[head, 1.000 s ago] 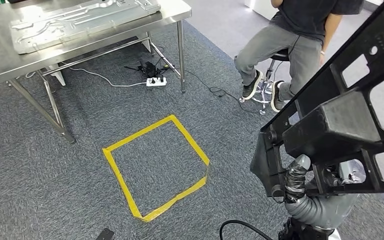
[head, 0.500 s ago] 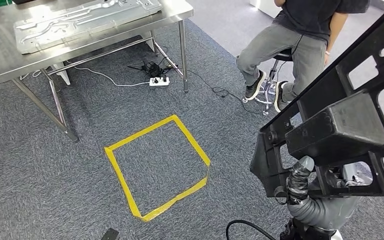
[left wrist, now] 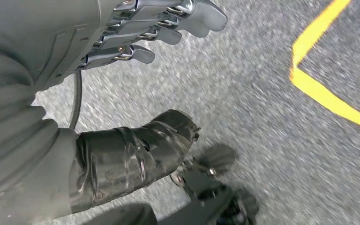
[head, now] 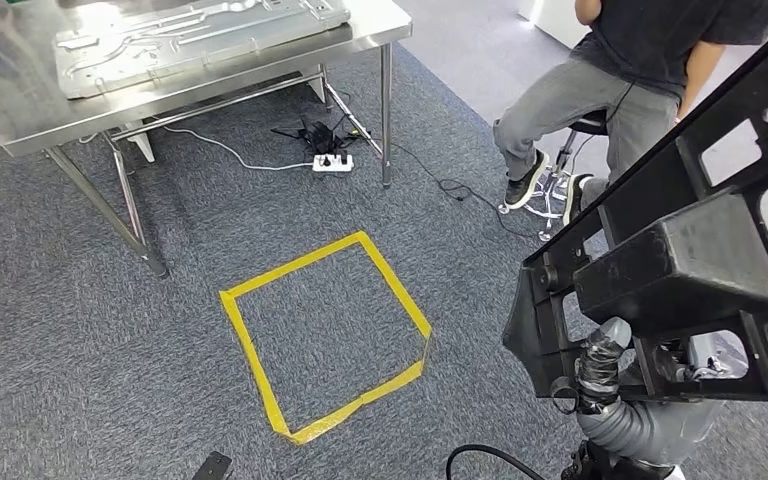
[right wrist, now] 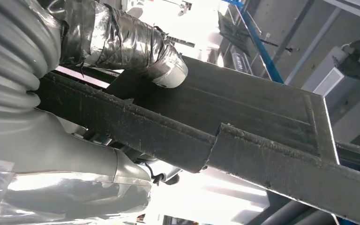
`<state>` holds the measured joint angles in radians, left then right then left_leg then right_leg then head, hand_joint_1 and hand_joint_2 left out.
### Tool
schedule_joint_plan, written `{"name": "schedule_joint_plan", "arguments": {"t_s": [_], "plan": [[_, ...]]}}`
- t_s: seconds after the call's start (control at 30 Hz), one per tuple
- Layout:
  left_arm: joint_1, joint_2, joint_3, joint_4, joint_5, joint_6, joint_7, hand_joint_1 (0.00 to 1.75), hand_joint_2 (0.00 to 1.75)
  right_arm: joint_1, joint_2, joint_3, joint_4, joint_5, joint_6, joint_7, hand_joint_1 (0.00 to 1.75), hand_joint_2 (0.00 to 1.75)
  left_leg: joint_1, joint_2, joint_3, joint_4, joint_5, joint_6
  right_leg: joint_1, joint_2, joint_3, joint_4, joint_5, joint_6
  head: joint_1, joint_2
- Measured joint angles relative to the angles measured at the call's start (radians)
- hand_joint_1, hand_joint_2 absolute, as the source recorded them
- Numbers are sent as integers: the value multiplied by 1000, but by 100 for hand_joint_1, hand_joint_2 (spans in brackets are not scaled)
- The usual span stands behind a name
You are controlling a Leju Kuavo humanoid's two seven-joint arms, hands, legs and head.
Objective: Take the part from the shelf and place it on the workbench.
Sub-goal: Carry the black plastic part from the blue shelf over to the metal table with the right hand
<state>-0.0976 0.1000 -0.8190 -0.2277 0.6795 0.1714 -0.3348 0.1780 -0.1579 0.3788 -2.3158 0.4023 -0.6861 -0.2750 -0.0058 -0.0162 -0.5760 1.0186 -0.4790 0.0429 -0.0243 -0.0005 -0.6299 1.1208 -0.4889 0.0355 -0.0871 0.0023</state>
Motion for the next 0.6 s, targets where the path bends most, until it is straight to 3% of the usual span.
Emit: {"name": "schedule_joint_plan", "arguments": {"t_s": [0.07,0.2,0.27,0.33,0.37,0.4,0.43,0.5,0.53,0.6], "plan": [[-1,1,0,0,8,-1,2,0,175,1,0,0,0,-6,0,2,175,175,-2,-5,-4,13,-10,-11,2,4,29,-62,14,-8,2,0],[0,1,0,0,11,0,3,0,175,3,0,0,0,-17,0,-2,175,175,1,-3,-10,33,-26,-31,4,3,39,-71,12,-34,1,0],[-1,1,0,0,11,0,3,0,175,3,0,0,0,-19,0,-4,175,175,5,3,-50,119,-67,-42,2,0,49,-76,9,-44,-3,0],[0,1,0,0,11,0,4,0,175,4,0,0,0,-19,0,-4,175,175,8,5,-124,248,-113,-49,5,-2,53,-76,4,-49,-4,0],[2,1,0,0,11,0,5,0,175,5,0,0,0,-19,0,-4,175,175,9,6,-152,288,-117,-50,5,-2,56,-76,1,-50,-4,0],[3,1,0,0,11,0,5,0,175,6,0,0,0,-19,0,-4,175,175,9,7,-162,292,-102,-49,6,-1,60,-76,-2,-49,-4,0],[4,1,0,0,11,0,5,0,175,6,0,0,0,-19,0,-4,175,175,9,7,-151,253,-67,-47,6,-1,66,-76,-6,-48,-4,0],[4,1,0,0,11,0,5,0,175,6,0,0,0,-19,0,-4,175,175,7,10,-92,117,6,-39,6,-1,79,-77,-16,-44,-4,0],[3,1,0,0,11,0,5,0,175,6,0,0,0,-19,0,-4,175,175,3,12,-67,61,24,-34,6,-1,82,-78,-20,-39,-4,0],[2,2,0,0,11,0,5,0,175,6,0,0,0,-19,0,-4,175,175,-5,13,-48,22,21,-26,6,-1,84,-82,-23,-29,-3,0]]}}
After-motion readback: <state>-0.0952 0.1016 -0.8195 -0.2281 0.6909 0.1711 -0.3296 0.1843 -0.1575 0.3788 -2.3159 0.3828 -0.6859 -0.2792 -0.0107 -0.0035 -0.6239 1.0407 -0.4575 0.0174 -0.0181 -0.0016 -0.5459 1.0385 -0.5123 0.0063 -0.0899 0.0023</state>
